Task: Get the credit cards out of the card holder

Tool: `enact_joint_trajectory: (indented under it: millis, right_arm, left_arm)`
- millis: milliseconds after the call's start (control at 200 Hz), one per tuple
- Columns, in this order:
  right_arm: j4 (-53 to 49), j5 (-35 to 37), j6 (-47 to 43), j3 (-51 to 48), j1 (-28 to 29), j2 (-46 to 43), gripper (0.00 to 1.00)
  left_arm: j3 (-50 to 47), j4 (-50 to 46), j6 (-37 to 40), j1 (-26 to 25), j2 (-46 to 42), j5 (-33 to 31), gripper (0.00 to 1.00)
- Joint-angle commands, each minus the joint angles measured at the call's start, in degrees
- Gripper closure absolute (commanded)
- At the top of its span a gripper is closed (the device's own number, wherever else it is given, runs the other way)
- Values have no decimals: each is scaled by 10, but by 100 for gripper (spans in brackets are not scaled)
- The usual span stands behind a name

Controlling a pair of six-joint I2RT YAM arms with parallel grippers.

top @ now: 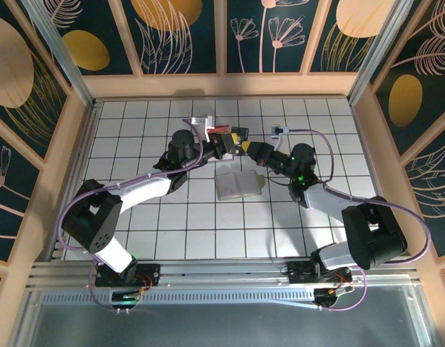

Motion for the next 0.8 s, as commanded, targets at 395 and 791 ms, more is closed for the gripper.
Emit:
enact_joint_trajectory:
  millis: [395, 791]
  right_arm:
    - [-127, 82, -65, 21, 3, -49, 60]
    - [-256, 202, -108, 25, 4, -119, 36]
  left_arm:
    - [148, -301, 327, 43, -5, -73, 100]
    - [329, -571, 683, 118, 149, 66, 100]
